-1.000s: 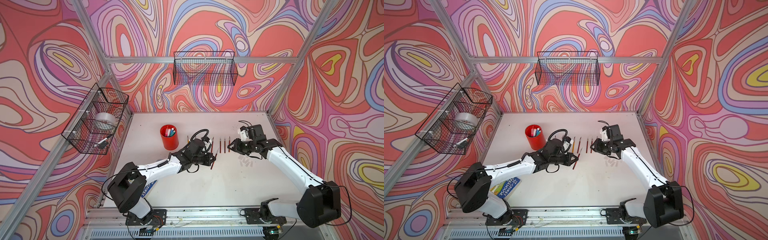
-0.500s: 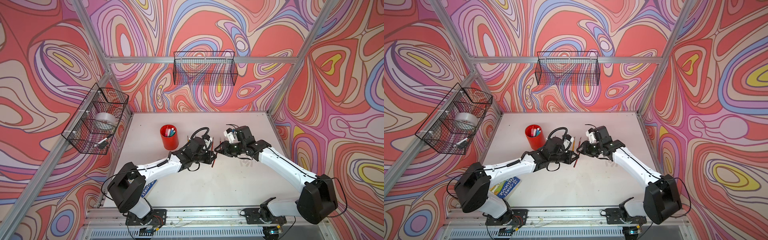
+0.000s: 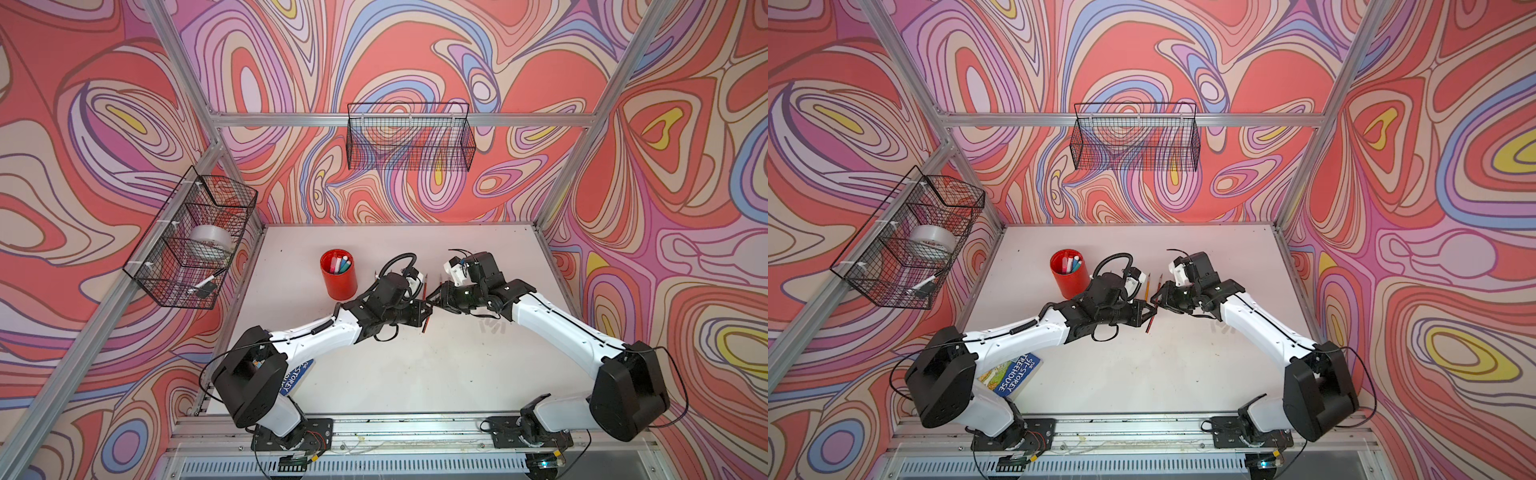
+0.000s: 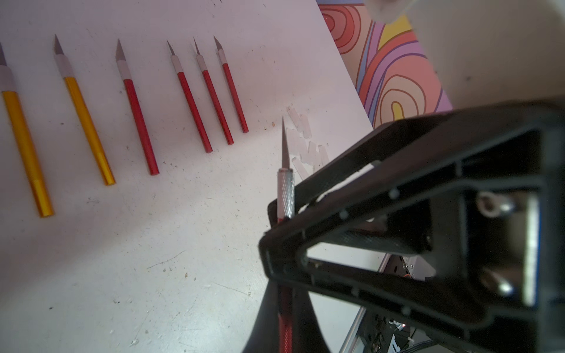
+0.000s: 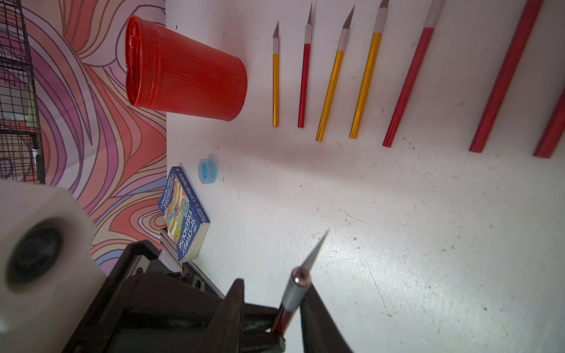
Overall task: Remove protective caps from carving knives
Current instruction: Place the carving knife at the center of the board.
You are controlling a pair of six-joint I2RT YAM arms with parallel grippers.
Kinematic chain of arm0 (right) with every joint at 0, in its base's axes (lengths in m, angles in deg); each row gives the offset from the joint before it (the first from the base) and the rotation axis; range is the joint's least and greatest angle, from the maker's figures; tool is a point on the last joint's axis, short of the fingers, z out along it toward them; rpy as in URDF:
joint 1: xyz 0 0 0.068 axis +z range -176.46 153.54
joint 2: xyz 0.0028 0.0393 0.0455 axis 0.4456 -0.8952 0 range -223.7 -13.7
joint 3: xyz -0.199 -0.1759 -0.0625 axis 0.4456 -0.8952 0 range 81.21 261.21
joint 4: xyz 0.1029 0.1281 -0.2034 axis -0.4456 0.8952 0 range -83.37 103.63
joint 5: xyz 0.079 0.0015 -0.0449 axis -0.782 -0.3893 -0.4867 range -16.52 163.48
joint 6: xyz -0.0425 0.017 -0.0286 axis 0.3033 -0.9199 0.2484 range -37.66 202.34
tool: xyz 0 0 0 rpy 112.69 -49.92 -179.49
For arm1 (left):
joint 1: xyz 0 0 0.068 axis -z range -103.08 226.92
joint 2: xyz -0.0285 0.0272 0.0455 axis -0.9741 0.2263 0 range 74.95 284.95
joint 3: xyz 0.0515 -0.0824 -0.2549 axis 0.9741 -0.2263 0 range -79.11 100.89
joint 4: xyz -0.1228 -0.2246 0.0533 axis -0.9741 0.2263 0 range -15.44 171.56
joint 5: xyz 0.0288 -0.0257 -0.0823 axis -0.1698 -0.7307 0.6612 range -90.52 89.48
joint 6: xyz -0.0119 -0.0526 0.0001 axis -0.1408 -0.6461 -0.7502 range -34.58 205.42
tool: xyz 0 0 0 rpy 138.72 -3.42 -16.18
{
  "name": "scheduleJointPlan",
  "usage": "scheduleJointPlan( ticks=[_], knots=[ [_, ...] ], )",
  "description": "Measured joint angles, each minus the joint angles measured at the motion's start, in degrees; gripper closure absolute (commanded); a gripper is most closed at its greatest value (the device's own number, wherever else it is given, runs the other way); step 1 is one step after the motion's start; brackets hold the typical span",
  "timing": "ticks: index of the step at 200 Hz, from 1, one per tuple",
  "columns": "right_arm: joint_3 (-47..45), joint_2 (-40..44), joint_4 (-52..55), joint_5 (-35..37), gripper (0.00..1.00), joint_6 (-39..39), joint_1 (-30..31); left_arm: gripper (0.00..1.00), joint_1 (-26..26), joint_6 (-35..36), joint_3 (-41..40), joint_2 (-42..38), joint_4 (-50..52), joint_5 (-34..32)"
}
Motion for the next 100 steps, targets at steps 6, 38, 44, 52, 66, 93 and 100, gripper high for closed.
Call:
scheduleJointPlan(
  ticks=[6,38,44,52,66,93,100],
  knots=[
    [0.0,-0.1,-0.1,0.2,0.72,-0.1,0.2,1.0,0.0,0.0,0.0,0.0,0.0,-0.1],
    [0.0,-0.9,-0.3,1.1,0.91,-0.7,0.7,1.0,-0.2,0.0,0.0,0.0,0.0,-0.6],
    [-0.1,-0.9,-0.4,1.1,0.95,-1.0,0.6,1.0,-0.2,0.0,0.0,0.0,0.0,-0.5],
    [-0.1,-0.9,-0.7,1.3,0.99,-1.2,0.7,1.0,-0.3,0.0,0.0,0.0,0.0,-0.6],
    [-0.1,-0.9,-1.0,1.5,1.0,-1.5,0.8,1.0,-0.3,0.0,0.0,-0.1,0.0,-0.9],
    [-0.1,-0.9,-1.3,1.7,1.0,-1.6,0.9,0.96,-0.3,0.0,0.0,-0.2,0.0,-1.0],
    [-0.1,-0.9,-1.3,1.7,1.0,-1.6,0.9,0.9,-0.3,0.0,0.0,-0.2,0.0,-1.0]
  ],
)
